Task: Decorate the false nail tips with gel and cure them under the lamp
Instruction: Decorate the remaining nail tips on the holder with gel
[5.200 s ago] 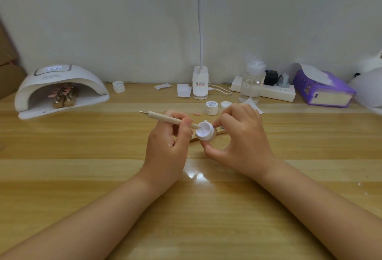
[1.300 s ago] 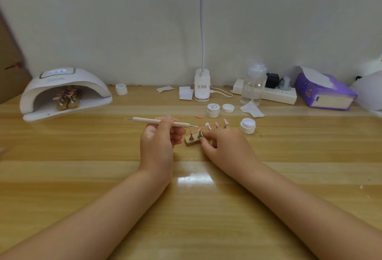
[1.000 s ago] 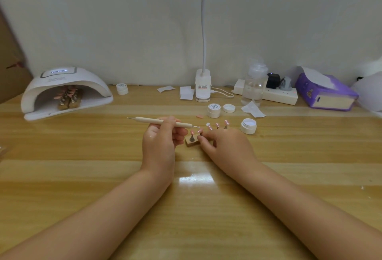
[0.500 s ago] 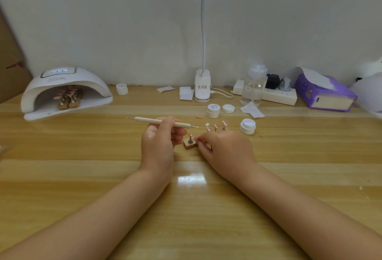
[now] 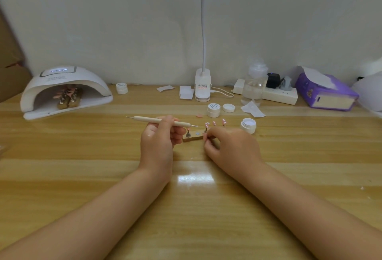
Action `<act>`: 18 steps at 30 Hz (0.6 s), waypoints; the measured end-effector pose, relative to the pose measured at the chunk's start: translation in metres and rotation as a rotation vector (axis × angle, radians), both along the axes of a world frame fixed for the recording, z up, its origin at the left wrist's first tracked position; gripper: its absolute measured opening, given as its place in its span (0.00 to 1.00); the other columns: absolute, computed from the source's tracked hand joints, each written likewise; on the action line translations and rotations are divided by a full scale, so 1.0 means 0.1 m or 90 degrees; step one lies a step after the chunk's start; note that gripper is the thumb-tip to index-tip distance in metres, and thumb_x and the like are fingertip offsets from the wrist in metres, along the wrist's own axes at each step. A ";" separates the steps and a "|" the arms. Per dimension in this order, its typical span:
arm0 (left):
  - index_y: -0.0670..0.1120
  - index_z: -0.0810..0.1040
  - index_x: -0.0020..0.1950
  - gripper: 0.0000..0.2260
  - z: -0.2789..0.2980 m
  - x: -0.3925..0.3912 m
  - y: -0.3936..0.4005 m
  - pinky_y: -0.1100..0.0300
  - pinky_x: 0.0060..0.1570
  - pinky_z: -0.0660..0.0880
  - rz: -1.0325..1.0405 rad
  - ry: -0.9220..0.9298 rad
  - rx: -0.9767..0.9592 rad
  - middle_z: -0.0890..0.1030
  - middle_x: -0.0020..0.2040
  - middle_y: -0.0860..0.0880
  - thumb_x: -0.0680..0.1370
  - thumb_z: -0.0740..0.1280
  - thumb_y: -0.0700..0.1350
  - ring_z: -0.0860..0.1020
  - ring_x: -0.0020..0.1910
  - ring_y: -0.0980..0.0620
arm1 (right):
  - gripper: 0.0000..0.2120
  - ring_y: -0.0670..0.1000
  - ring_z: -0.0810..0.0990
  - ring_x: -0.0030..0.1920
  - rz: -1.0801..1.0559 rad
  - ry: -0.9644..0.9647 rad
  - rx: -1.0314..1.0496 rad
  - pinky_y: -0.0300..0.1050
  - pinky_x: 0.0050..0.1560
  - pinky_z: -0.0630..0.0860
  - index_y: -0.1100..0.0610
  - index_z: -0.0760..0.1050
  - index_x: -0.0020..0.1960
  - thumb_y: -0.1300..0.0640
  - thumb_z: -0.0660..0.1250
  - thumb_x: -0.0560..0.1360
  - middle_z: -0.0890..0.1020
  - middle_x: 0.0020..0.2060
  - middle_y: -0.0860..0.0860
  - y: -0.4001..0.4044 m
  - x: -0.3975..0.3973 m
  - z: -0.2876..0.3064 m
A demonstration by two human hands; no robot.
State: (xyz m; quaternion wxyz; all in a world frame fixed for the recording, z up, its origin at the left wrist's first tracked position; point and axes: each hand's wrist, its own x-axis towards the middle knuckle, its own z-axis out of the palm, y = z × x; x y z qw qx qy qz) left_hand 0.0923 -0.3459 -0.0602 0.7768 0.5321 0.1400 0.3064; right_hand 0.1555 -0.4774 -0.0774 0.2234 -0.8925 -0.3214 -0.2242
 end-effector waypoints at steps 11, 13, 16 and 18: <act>0.45 0.74 0.42 0.10 -0.02 -0.02 0.00 0.66 0.35 0.73 0.029 -0.047 0.182 0.80 0.29 0.52 0.82 0.58 0.40 0.77 0.32 0.57 | 0.03 0.42 0.73 0.31 0.089 0.216 0.250 0.36 0.35 0.71 0.52 0.79 0.42 0.55 0.67 0.74 0.79 0.34 0.42 -0.13 0.07 0.05; 0.44 0.74 0.44 0.08 -0.02 -0.03 -0.04 0.70 0.34 0.73 0.022 -0.057 0.239 0.80 0.29 0.53 0.82 0.59 0.40 0.77 0.31 0.61 | 0.03 0.41 0.75 0.32 0.095 0.225 0.262 0.34 0.34 0.72 0.51 0.78 0.41 0.57 0.69 0.73 0.79 0.33 0.43 -0.12 0.07 0.03; 0.44 0.76 0.45 0.07 -0.05 -0.04 -0.07 0.72 0.36 0.72 0.010 -0.070 0.291 0.80 0.31 0.52 0.81 0.60 0.40 0.78 0.32 0.62 | 0.05 0.41 0.74 0.31 0.112 0.208 0.272 0.32 0.33 0.70 0.49 0.78 0.39 0.59 0.70 0.71 0.79 0.31 0.40 -0.11 0.07 0.01; 0.45 0.77 0.45 0.07 -0.06 -0.04 -0.08 0.72 0.37 0.72 0.005 -0.078 0.316 0.80 0.32 0.52 0.80 0.61 0.41 0.78 0.34 0.62 | 0.05 0.41 0.74 0.30 0.123 0.195 0.272 0.30 0.34 0.69 0.50 0.80 0.40 0.60 0.71 0.71 0.78 0.30 0.38 -0.11 0.06 0.00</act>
